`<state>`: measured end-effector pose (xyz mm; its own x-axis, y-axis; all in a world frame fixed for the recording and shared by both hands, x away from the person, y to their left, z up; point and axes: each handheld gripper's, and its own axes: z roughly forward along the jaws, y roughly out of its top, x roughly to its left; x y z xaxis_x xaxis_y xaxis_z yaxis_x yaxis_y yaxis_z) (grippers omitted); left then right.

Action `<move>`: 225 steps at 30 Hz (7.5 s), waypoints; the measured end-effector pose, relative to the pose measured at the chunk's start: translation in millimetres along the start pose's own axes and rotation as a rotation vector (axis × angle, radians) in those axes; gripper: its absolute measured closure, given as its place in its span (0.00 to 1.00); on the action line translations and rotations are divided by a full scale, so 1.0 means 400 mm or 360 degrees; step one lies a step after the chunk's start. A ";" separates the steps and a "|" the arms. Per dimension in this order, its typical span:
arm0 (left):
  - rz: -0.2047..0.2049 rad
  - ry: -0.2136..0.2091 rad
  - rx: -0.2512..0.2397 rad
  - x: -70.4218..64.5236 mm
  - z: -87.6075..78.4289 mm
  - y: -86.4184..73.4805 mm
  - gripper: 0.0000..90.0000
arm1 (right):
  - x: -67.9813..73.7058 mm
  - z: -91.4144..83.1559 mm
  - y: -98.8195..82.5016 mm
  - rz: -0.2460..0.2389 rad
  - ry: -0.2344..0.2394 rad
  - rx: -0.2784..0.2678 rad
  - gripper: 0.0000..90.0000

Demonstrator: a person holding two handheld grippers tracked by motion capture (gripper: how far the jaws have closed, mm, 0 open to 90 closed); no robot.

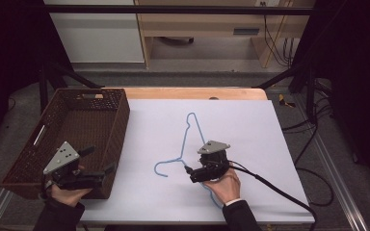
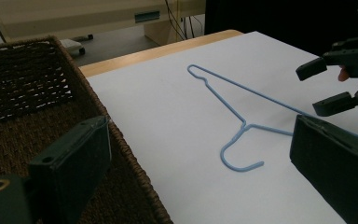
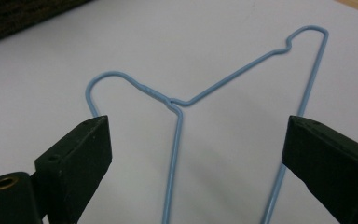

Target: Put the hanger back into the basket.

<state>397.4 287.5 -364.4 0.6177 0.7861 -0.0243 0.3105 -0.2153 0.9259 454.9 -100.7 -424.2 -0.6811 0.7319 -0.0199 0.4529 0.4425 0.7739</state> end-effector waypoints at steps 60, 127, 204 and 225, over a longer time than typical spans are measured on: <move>0.0020 -0.0042 0.0039 -0.026 0.019 -0.002 0.08 | 0.023 0.105 -0.046 0.0256 0.0023 0.0406 0.97; -0.0007 -0.0420 0.0193 -0.162 0.351 -0.049 0.28 | -0.025 -0.061 0.009 0.0267 0.0280 0.0070 0.97; 0.0053 -0.0521 0.0112 -0.180 0.418 0.008 0.93 | 0.003 0.001 -0.019 0.0169 0.0199 0.0146 0.77; 0.0373 -0.0361 0.0164 -0.187 0.306 0.033 0.54 | -0.023 -0.074 0.014 0.0032 0.0251 0.0149 0.97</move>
<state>443.8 155.0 -396.5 0.8223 0.5619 0.0904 0.2054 -0.4411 0.8737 446.6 -120.3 -401.0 -0.7499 0.6540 0.1002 0.5139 0.4803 0.7108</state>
